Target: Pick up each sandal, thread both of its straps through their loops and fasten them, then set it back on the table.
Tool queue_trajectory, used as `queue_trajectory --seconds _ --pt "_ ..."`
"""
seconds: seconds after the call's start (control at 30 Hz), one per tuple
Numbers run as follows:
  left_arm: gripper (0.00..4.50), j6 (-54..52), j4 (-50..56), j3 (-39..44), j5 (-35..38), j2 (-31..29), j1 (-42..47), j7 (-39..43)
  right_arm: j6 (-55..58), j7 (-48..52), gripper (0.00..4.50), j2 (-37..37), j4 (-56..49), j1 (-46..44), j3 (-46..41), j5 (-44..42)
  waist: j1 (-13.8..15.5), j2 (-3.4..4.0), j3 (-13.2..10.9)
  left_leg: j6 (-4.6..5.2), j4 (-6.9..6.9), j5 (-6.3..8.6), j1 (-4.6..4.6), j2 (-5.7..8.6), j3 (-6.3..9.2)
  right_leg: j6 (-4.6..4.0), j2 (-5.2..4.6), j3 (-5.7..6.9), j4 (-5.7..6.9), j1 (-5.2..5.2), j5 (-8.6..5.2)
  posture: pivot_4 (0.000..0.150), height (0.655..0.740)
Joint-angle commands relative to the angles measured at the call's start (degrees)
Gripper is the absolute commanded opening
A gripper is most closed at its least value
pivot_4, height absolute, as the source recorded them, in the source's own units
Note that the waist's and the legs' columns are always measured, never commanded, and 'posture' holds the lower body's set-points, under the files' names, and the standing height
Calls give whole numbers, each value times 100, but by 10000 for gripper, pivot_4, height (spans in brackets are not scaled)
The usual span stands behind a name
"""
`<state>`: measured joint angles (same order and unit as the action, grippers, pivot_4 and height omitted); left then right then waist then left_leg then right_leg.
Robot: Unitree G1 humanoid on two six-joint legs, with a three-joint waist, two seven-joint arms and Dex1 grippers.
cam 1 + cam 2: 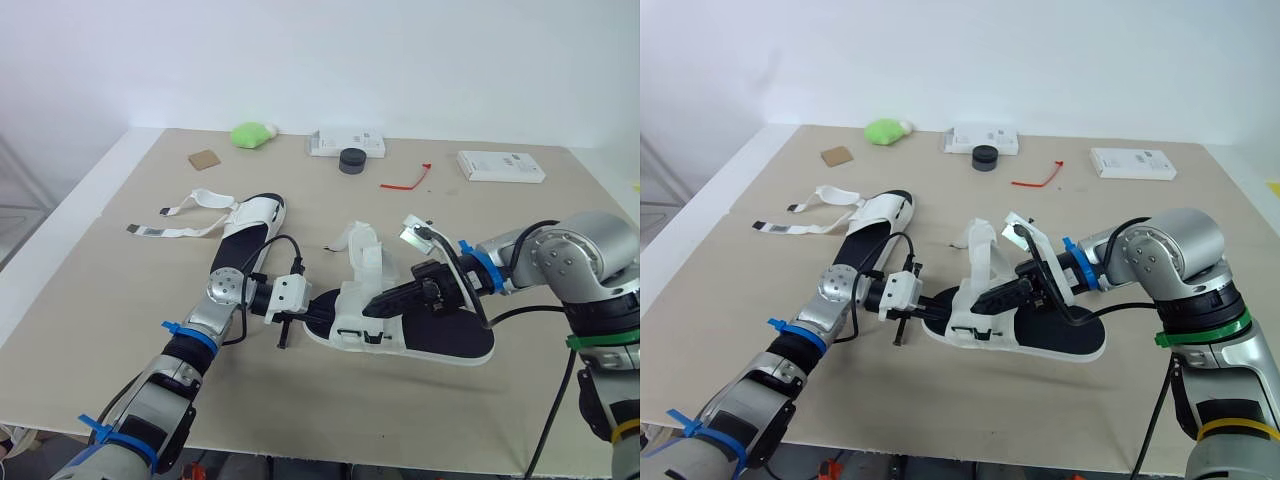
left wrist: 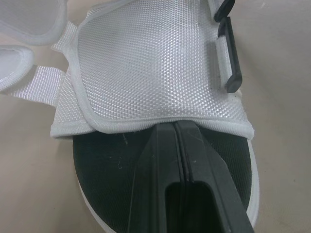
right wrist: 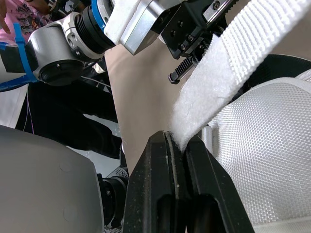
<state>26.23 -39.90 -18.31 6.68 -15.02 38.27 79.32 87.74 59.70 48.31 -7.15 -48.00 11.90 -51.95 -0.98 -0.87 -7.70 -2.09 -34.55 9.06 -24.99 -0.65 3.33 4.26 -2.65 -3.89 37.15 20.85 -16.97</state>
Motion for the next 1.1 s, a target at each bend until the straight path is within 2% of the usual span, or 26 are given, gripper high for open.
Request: queue_trajectory --seconds 0.03,0.13,0.2,0.3,0.53,0.8,1.1 --pt "0 -352 -547 -612 -717 -148 -508 152 17 -104 75 -79 161 -164 -105 79 -2 -1 0 0 0 0 0 0 0 0 0 0 0 0 0 1500 7400" --pt "0 -344 -551 -617 -722 -152 -511 152 310 -208 75 -399 991 -693 -336 129 -18 7 2 0 0 0 6 -3 -5 -1 0 -1 0 0 0 1500 7400" --pt "0 -343 -552 -621 -721 -154 -508 148 454 -192 75 -504 1445 -987 -380 164 -15 14 0 2 1 -1 11 -7 -13 -32 -1 -1 0 2 13 1500 7400" --pt "0 -350 -537 -621 -719 -152 -514 137 473 -127 75 -414 1670 -1095 -142 197 -9 7 4 2 3 -1 10 -7 -3 -35 3 4 1 -1 13 1500 7400" --pt "0 -355 -506 -598 -716 -179 -556 111 476 34 75 -20 1276 -852 329 -290 -9 16 3 1 6 -1 6 -2 -2 -30 1 0 1 -1 16 1500 7400" --pt "0 -366 -506 -607 -714 -175 -553 114 476 -218 75 145 1075 -585 545 -529 -9 15 4 1 6 -1 8 -6 -1 -28 7 0 1 -1 13 1500 7400" --pt "0 -356 -535 -621 -727 -163 -550 117 476 -366 75 -112 1612 -922 446 -341 -10 18 4 1 5 -1 8 -8 -2 -27 9 -1 1 -1 13 1500 7400"
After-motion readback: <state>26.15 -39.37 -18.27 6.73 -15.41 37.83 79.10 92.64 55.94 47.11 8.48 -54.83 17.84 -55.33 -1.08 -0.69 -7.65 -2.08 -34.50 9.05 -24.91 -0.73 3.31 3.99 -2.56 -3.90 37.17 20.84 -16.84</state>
